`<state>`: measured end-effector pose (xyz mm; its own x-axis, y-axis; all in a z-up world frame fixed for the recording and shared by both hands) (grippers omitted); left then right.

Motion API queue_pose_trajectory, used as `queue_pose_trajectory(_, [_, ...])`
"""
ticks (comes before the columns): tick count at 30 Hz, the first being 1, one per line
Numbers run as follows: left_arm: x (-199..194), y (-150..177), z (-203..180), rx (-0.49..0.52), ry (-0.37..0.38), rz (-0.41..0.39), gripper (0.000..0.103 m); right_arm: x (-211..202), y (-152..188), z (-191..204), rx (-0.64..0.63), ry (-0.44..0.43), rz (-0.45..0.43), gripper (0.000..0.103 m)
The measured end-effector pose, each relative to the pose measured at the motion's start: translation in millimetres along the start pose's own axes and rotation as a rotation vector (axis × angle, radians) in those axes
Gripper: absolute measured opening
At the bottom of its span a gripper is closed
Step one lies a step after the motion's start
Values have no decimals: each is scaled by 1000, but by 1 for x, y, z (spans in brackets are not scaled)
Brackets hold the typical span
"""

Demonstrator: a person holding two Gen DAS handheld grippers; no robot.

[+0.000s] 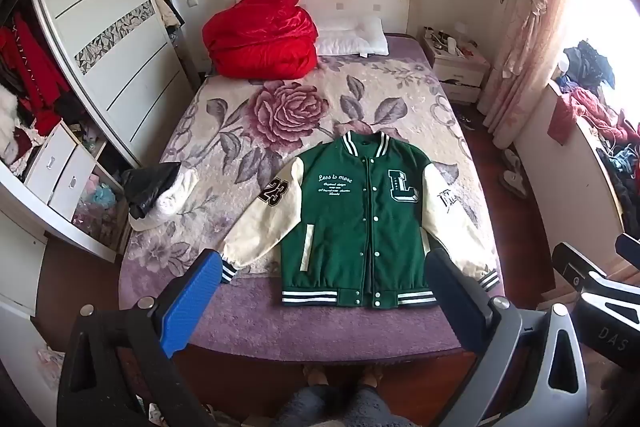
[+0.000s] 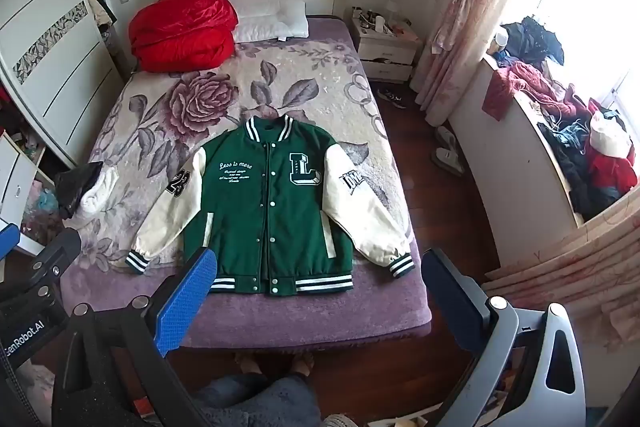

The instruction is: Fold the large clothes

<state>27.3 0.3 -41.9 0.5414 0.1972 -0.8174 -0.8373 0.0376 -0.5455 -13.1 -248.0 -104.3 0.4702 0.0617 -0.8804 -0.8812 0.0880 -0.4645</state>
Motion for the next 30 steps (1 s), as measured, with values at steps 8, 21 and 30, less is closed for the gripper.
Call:
queue_pose_trajectory(8, [0,-2,-3,4,5,-8,103,-3,0,2,7,-22,-14,103])
queue_pose_trajectory(21, [-10,-7,6,-4,-3,-25,103,-7,-3,5,4,-26,-12,103])
queue_pose_trajectory(30, [-15,-10,3,-10,9,-34,103,-13,-8,5,0,-23,-20,103])
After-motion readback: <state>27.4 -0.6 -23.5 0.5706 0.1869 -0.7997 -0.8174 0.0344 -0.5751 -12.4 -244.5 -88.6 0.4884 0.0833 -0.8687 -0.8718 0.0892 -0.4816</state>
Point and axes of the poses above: each gripper's, at about its wrist camera, not at the fingertips, and x roughly the way its jaws point, z to its left, y to its underside, the point moved 5 cm from there along x, roughly the way its jaws point, and after that the axes turned 11 degrees about -y, right-handed, at the moved point
